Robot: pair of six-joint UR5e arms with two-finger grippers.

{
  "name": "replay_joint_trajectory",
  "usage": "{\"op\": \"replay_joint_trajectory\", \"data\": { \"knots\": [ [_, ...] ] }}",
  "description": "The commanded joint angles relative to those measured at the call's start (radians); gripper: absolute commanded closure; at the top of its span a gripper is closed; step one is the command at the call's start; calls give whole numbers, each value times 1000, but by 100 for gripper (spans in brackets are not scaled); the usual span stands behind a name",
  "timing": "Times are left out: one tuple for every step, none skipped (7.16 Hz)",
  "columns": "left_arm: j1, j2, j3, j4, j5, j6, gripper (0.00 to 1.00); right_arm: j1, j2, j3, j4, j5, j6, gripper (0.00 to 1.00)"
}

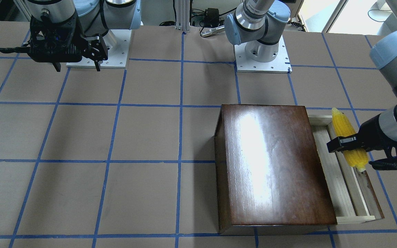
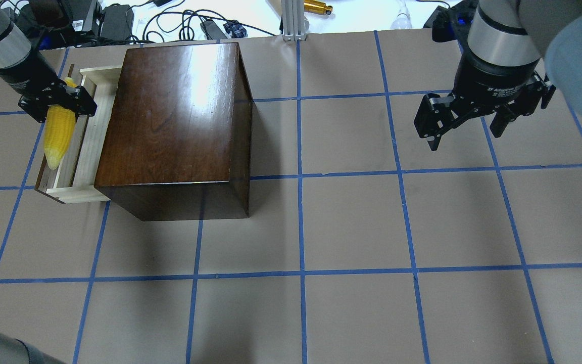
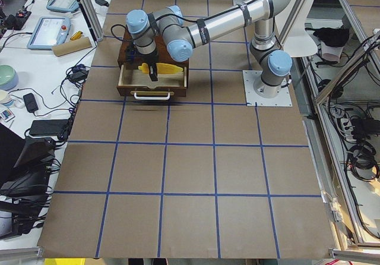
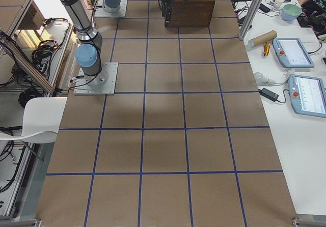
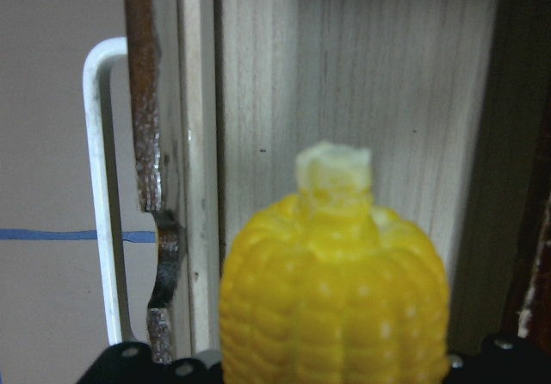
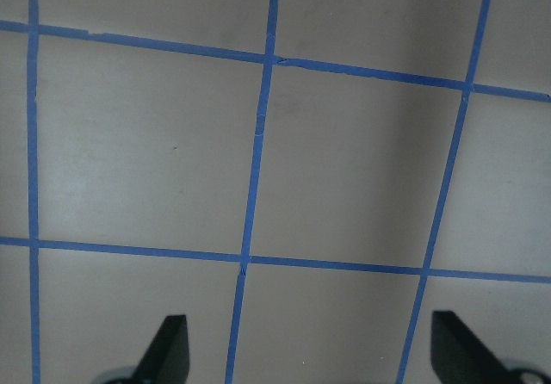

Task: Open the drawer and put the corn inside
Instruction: 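Carry the corn over the open drawer and lower it inside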

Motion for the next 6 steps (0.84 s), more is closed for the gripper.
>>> {"op": "replay_joint_trajectory", "data": {
  "knots": [
    [0,4,-1,1,6,9,0,0,1,0,0,0,0,0],
    [0,6,-1,1,9,9,0,0,1,0,0,-1,0,0],
    [0,6,-1,0,9,9,0,0,-1,0,0,-1,0,0],
    [0,9,-2,-2,9,9,0,0,-1,0,0,-1,0,0],
    [-5,20,1,-3,11,7,0,0,1,0,0,-1,0,0],
    [-9,47,10,-31,9,-2,0,0,1,0,0,-1,0,0]
  ]
}}
